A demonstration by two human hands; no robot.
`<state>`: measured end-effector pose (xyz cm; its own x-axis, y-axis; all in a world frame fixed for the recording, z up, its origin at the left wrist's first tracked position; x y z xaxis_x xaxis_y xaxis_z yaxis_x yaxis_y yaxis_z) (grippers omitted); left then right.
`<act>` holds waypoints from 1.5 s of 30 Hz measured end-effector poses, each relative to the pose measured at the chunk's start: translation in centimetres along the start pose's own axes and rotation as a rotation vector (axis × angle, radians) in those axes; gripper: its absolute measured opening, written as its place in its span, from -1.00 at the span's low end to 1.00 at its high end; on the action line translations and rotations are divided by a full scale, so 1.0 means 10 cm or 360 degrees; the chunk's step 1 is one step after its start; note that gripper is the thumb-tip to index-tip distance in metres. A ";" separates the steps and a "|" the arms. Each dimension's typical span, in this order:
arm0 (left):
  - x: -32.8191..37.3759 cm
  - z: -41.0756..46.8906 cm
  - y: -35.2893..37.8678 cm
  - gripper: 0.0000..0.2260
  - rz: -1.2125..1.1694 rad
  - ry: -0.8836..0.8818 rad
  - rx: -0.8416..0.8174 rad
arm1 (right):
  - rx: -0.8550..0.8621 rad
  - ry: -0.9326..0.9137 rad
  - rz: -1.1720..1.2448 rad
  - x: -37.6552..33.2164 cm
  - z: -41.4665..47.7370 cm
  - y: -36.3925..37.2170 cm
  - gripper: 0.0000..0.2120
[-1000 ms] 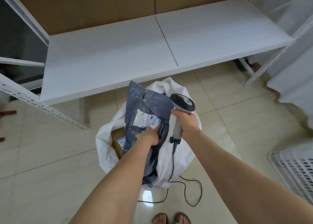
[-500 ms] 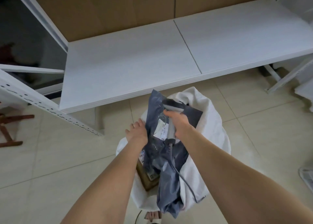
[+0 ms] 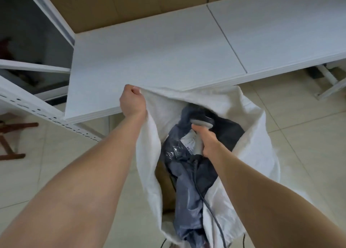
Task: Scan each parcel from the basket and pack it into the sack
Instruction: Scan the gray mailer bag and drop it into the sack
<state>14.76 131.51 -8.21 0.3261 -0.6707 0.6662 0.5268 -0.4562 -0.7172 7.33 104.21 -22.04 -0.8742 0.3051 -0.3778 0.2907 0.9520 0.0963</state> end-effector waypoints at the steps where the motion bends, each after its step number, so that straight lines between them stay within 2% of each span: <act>1: 0.03 0.07 0.01 -0.81 -0.0019 0.0046 -0.0018 | 0.0015 -0.0014 -0.0042 -0.03 0.02 0.03 -0.54; 3: -0.04 0.09 0.17 -0.83 -0.0032 -0.0013 -0.0229 | 0.0013 -0.0026 -0.0138 -0.07 0.01 0.10 -0.53; 5: -0.21 -0.08 0.40 -0.85 -0.0122 -0.0210 -0.0558 | -0.0005 -0.0009 -0.0187 -0.08 -0.10 0.15 -0.60; 8: -0.16 -0.42 0.46 -0.60 0.0032 -0.0192 -0.0898 | -0.0045 0.0085 -0.0218 -0.12 -0.38 0.11 -0.73; 11: -0.07 -0.90 0.34 -0.38 0.0057 -0.0275 -0.1008 | -0.0037 0.0181 -0.0304 -0.12 -0.71 -0.07 -0.64; 13: -0.04 -1.34 0.23 -0.37 0.0186 -0.0358 -0.1178 | -0.0004 0.0202 -0.0321 -0.11 -0.95 -0.21 -0.65; 17: 0.05 -2.29 0.11 -0.51 0.0310 -0.0436 -0.1623 | 0.0020 0.0289 -0.0423 0.03 -1.36 -0.52 -0.61; 19: 0.05 -2.65 0.03 -0.38 0.0382 -0.0477 -0.1734 | 0.0029 0.0310 -0.0469 0.08 -1.51 -0.70 -0.61; 21: 0.00 -2.91 -0.07 -0.27 0.0438 -0.0551 -0.1713 | 0.0048 0.0324 -0.0547 0.13 -1.63 -0.88 -0.60; 23: -0.08 -3.07 -0.19 -0.21 0.0465 -0.0662 -0.1551 | 0.0086 0.0334 -0.0657 0.20 -1.69 -1.06 -0.56; 26: -0.12 -3.44 -0.15 -0.15 0.0050 -0.0907 -0.1478 | 0.0067 0.0310 -0.0727 0.36 -1.70 -1.22 -0.58; 28: -0.03 -3.64 -0.01 -0.26 -0.0292 -0.1066 -0.1464 | -0.0006 0.0230 -0.0684 0.43 -1.65 -1.23 -0.70; 31: 0.05 -3.69 0.22 -0.52 -0.0281 -0.0916 -0.1479 | -0.0070 0.0169 -0.0677 0.54 -1.50 -1.27 -0.78; 35: 0.08 -3.60 0.36 -0.73 -0.0446 -0.1183 -0.1160 | 0.0133 -0.0014 -0.0520 0.47 -1.34 -1.69 -0.77; 37: 0.22 -3.27 0.36 -0.76 -0.0506 -0.1013 -0.0869 | 0.0230 -0.0073 -0.0366 0.38 -1.36 -1.98 -0.79; 39: 0.41 -2.98 0.35 -0.78 -0.0478 -0.0730 -0.0700 | 0.0339 -0.0157 -0.0244 0.26 -1.40 -2.26 -0.81; 41: 0.53 -3.04 0.44 -0.75 -0.0454 -0.0563 -0.0796 | 0.0487 -0.0246 -0.0102 0.14 -1.45 -2.51 -0.81; 42: 0.54 -3.21 0.52 -0.73 -0.0442 -0.0519 -0.0951 | 0.0525 -0.0275 -0.0023 0.10 -1.48 -2.59 -0.81; 43: 0.53 -3.44 0.61 -0.71 -0.0357 -0.0455 -0.1175 | 0.0537 -0.0298 0.0038 0.06 -1.50 -2.63 -0.81; 45: 0.41 -3.87 0.76 -0.66 0.0041 -0.0238 -0.1668 | 0.0557 -0.0317 0.0061 0.03 -1.51 -2.70 -0.83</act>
<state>-10.30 102.65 -18.82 0.4587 -0.6409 0.6155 -0.3988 -0.7675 -0.5019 -6.66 78.98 -10.80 -0.7776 0.2965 -0.5544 0.4664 0.8634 -0.1925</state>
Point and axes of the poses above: each hand's wrist, its own z-axis towards the middle knuckle, its own y-axis out of the palm, x = y × z, the point moved 9 cm from there along z, towards the middle knuckle, and after that the axes turned 12 degrees about y, right-handed, at the moved point
